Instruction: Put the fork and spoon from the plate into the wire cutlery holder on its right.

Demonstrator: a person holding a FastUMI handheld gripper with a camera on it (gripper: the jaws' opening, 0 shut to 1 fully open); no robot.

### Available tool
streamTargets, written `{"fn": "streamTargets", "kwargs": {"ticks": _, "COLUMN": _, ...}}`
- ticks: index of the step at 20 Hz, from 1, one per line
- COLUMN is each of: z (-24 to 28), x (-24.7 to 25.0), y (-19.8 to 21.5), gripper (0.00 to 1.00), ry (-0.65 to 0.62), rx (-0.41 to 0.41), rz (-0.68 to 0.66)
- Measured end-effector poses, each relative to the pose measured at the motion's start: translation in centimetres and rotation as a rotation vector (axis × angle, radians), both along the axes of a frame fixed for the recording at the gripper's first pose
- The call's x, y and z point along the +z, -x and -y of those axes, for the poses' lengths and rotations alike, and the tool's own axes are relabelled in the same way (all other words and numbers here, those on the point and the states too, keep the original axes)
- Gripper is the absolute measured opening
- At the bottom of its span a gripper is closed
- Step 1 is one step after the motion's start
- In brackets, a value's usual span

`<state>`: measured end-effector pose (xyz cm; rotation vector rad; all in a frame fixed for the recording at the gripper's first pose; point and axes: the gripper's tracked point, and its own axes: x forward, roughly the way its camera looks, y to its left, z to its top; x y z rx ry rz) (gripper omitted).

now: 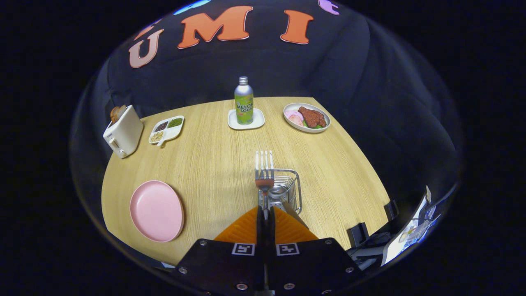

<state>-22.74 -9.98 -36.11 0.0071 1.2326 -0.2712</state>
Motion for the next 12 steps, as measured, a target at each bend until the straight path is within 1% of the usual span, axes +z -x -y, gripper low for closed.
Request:
{"fn": "streamTargets", "kwargs": {"ticks": 7, "z": 1.1, "x": -1.2, "y": 0.8, "gripper": 0.07, "ry": -0.021, "rx": -0.023, "rz": -0.032}}
{"fn": "streamTargets", "kwargs": {"ticks": 12, "z": 1.6, "x": -0.9, "y": -1.0, "gripper": 0.08, "ry": -0.029, "rx": -0.028, "rz": 0.021}}
